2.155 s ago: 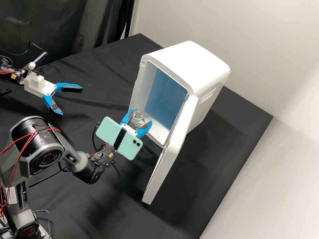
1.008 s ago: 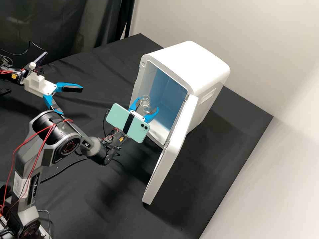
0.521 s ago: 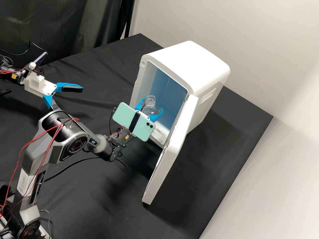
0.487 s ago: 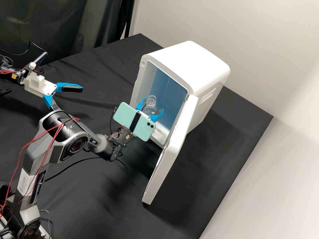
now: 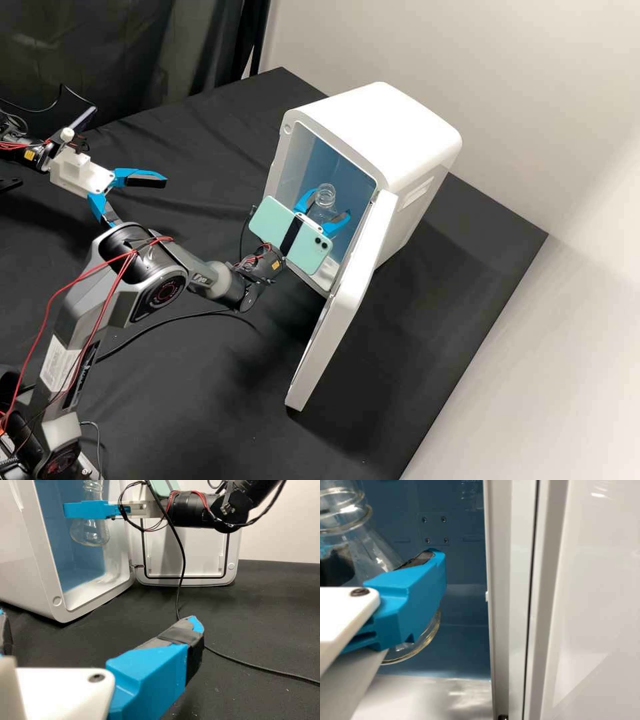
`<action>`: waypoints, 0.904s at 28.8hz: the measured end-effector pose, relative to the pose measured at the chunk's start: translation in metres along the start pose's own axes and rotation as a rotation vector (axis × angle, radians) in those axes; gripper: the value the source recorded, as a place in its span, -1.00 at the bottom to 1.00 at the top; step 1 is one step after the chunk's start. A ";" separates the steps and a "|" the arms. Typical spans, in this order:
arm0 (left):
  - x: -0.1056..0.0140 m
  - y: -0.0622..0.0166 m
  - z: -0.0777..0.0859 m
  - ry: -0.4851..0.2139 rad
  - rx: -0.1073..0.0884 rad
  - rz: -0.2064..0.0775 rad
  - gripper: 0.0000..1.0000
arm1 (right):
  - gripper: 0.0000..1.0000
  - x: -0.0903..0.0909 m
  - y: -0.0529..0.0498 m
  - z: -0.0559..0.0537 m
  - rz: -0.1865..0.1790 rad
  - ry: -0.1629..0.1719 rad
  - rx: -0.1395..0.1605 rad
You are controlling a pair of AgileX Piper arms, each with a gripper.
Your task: Place the flask in the incubator
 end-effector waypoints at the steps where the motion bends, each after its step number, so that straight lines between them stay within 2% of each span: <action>1: 0.000 0.0000 0.000 0.000 0.000 0.000 1.00 | -1.00 0.002 0.001 -0.001 0.001 -0.001 -0.001; 6: 0.000 -0.0005 0.000 0.000 0.000 -0.002 1.00 | -1.00 0.013 0.006 -0.004 0.015 0.003 -0.001; 10: 0.001 -0.0038 -0.001 0.003 -0.004 -0.018 1.00 | -1.00 0.024 0.003 -0.007 0.015 -0.013 0.014; 13: 0.001 -0.0043 -0.001 0.004 -0.004 -0.021 1.00 | -1.00 0.032 -0.002 -0.010 0.002 -0.018 -0.004; 19: 0.001 -0.0043 -0.001 0.004 -0.004 -0.021 1.00 | -1.00 0.051 -0.022 -0.011 -0.061 -0.049 -0.039; 21: 0.002 -0.0047 -0.001 0.004 -0.005 -0.022 1.00 | -1.00 0.055 -0.026 -0.010 -0.075 -0.071 -0.040; 26: 0.002 -0.0071 -0.002 0.006 -0.007 -0.034 1.00 | -1.00 0.068 -0.032 -0.011 -0.084 -0.082 -0.030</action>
